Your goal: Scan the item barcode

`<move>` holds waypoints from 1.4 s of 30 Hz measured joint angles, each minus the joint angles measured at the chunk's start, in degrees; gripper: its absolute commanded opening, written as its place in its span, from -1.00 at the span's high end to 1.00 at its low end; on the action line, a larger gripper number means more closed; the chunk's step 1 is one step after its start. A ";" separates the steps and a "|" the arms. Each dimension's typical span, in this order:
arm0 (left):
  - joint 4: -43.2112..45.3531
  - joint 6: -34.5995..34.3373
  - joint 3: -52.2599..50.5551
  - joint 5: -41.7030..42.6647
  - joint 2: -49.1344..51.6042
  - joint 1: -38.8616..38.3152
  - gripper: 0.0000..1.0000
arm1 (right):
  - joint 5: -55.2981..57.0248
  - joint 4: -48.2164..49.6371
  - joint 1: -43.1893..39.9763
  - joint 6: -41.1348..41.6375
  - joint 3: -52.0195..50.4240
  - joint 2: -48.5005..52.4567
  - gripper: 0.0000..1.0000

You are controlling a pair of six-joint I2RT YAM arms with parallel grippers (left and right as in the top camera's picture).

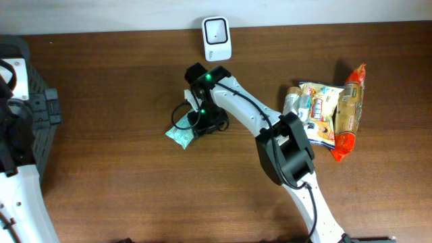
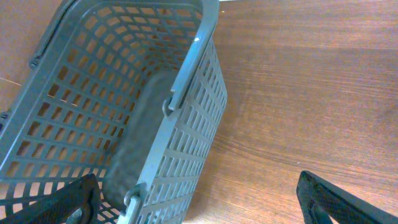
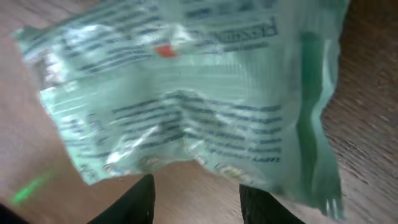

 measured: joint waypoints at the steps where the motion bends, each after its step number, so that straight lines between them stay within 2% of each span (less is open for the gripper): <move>1: 0.02 0.00 0.00 0.02 0.00 0.00 -0.98 | -0.09 0.00 0.00 -0.68 0.00 -0.52 0.08; 4: 0.02 0.00 0.00 0.02 0.00 0.00 -0.98 | -0.48 -0.52 -0.48 -3.54 1.25 -1.75 -0.13; 5: 0.00 0.00 0.00 0.02 0.00 0.00 -0.98 | -0.52 -0.61 -1.16 -4.57 3.23 -1.90 -0.29; 6: 0.00 0.00 0.00 0.02 0.00 0.00 -0.98 | -0.61 -0.26 -2.78 -6.03 6.29 -2.56 -0.54; 7: 0.02 0.02 0.00 0.02 0.00 0.00 -0.98 | -0.68 0.52 -3.67 -7.39 7.34 -3.13 -0.62; 10: 0.02 0.02 0.00 0.02 0.00 0.00 -0.98 | -1.33 5.31 -7.26 -11.72 9.07 -4.26 -0.68; 14: 0.02 0.02 0.00 0.02 0.00 0.00 -0.98 | -7.50 5.86 -8.24 -15.89 9.09 0.26 -0.53; 22: 0.02 0.02 0.00 0.02 0.00 0.00 -0.98 | -13.18 4.13 -6.73 -16.50 8.85 6.84 -0.19; 24: 0.02 0.00 0.00 0.02 0.00 0.00 -0.98 | -16.24 5.38 -6.32 -16.85 6.51 6.84 0.18; 25: 0.02 0.02 0.00 0.02 0.00 0.00 -0.98 | -17.09 5.57 -6.32 -16.68 5.86 6.82 0.28; 26: 0.02 0.00 0.00 0.00 0.00 0.00 -0.98 | -19.34 5.66 -6.36 -16.28 4.42 6.82 0.75; 27: 0.02 0.00 0.00 0.02 0.00 0.00 -0.98 | -21.16 5.66 -6.38 -15.74 3.13 6.82 0.92; 29: 0.00 0.00 0.00 0.00 0.00 0.00 -0.98 | -24.02 5.68 -6.43 -13.14 2.10 6.82 0.92; 33: 0.02 0.00 0.00 0.00 0.00 0.00 -0.98 | -30.95 7.65 -7.54 -13.38 1.18 6.88 0.91; 37: 0.02 0.00 0.00 0.00 0.00 0.00 -0.98 | -38.62 6.91 -15.45 -15.06 1.14 5.46 0.91; 40: -0.02 0.00 0.00 0.02 0.00 0.00 -0.98 | -36.48 1.62 -21.90 -16.98 1.09 -4.39 0.91; 42: 0.02 0.00 0.00 0.02 0.00 0.00 -0.98 | -29.64 -2.16 -23.65 -17.94 1.16 -14.12 0.92</move>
